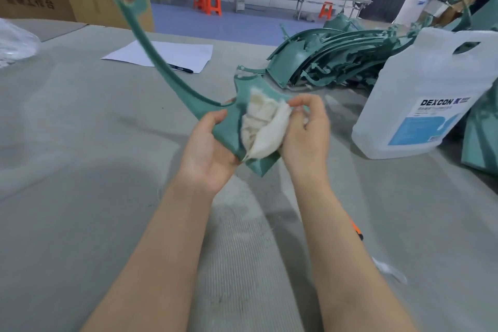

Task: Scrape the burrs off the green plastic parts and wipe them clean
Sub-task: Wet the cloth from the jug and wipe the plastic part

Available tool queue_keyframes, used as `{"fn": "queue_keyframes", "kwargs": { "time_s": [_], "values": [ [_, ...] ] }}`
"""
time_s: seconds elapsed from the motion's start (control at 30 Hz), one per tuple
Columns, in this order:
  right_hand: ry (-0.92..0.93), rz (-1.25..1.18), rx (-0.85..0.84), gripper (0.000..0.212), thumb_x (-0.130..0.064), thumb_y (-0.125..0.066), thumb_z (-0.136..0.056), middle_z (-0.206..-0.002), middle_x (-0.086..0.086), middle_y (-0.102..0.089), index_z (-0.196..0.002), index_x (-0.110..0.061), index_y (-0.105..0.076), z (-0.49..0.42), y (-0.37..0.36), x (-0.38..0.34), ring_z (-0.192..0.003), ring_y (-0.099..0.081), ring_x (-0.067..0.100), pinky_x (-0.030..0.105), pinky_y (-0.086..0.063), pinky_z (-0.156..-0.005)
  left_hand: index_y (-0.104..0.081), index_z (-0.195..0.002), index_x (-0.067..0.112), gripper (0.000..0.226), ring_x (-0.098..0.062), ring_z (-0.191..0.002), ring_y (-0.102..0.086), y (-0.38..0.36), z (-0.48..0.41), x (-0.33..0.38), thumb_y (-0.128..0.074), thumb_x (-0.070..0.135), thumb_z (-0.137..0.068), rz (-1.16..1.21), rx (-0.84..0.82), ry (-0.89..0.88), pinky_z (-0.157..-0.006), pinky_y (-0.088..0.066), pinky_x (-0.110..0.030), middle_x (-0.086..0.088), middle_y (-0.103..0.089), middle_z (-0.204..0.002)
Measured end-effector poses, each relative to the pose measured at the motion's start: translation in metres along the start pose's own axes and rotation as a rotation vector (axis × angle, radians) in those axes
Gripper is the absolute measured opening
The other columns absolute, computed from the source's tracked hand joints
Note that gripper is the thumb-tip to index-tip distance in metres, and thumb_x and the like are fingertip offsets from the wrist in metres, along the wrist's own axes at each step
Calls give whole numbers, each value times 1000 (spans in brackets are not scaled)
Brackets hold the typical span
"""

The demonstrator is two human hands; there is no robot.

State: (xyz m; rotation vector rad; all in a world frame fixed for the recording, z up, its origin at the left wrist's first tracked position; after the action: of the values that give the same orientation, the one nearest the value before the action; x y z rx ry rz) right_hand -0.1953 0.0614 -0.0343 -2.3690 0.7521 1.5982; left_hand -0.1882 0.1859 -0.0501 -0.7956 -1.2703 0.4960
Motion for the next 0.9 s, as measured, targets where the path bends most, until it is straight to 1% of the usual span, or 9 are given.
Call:
{"fn": "queue_keyframes", "kwargs": {
  "time_s": [0.1,0.17,0.23,0.3,0.4,0.5,0.6,0.8,0.9],
  "values": [
    [-145,-154,213,18,-22,-38,-103,-87,-8,-57,-96,-19,-55,-10,14,2,-85,-54,15,46,-48,-83,-60,-122,11,31,-18,-97,-70,4,0,3,-40,22,-101,-13,22,-66,-76,-58,-32,-5,-71,-112],
    [-159,-254,183,22,-35,-43,-100,-97,-2,-57,-107,-19,-57,-10,15,2,-91,-53,19,44,-45,-80,-58,-126,11,33,-17,-99,-69,2,0,1,-40,25,-102,-35,19,-79,-76,-58,-30,-4,-71,-113],
    [-20,-158,12,26,-37,-53,-94,-121,2,-51,-118,-28,-53,-2,8,-2,-110,-51,18,37,-45,-94,-56,-129,10,37,-17,-101,-69,-1,-1,-2,-37,27,-103,-40,-11,-79,-78,-58,-30,-5,-70,-116],
    [259,161,-244,45,-30,-63,-91,-141,7,-45,-133,-21,-50,13,-8,-4,-128,-38,14,24,-30,-110,-59,-125,10,36,-17,-95,-70,-2,-1,-3,-39,29,-102,-15,-15,-62,-75,-58,-29,-6,-71,-109],
    [468,432,-464,53,-18,-56,-96,-153,7,-38,-146,-11,-41,28,-33,2,-144,-26,20,34,-15,-120,-66,-107,12,30,-13,-87,-71,2,-4,-2,-42,28,-100,56,-7,-53,-74,-59,-25,-4,-73,-97],
    [392,461,-319,46,-8,-43,-101,-155,7,-35,-147,-10,-38,12,-25,10,-147,-24,23,27,-10,-120,-64,-107,14,28,-13,-83,-71,2,-3,-2,-39,25,-101,49,-26,-90,-69,-58,-24,-2,-74,-94],
    [205,504,-271,52,-1,-38,-99,-158,5,-28,-149,-11,-32,3,-14,20,-148,-19,18,17,-7,-116,-60,-118,16,29,-16,-95,-69,-4,-3,-9,-38,26,-102,-21,-35,-75,-80,-57,-28,-4,-71,-109],
    [454,301,-527,57,10,-46,-84,-148,14,-44,-140,-4,-49,44,-50,2,-140,-38,27,13,-14,-114,-65,-77,12,36,-12,-68,-66,11,-7,10,-44,32,-98,121,46,-135,-64,-56,-18,-1,-65,-77],
    [405,309,-428,53,11,-44,-88,-147,12,-46,-139,-5,-50,26,-39,11,-140,-39,24,16,-18,-114,-64,-96,12,28,-17,-83,-69,10,-6,9,-39,25,-100,141,0,-151,-79,-56,-27,-6,-69,-94]
  ]
}}
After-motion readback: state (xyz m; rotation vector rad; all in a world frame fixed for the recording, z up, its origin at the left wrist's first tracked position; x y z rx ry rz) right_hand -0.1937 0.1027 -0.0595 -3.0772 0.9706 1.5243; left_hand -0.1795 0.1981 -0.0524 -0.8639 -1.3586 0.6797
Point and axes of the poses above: each hand's wrist, its own z-axis away from the middle knuckle, its own y-axis out of the back of the hand, x = y × z, the point moved 1 cm from there along -z, towards the middle knuckle
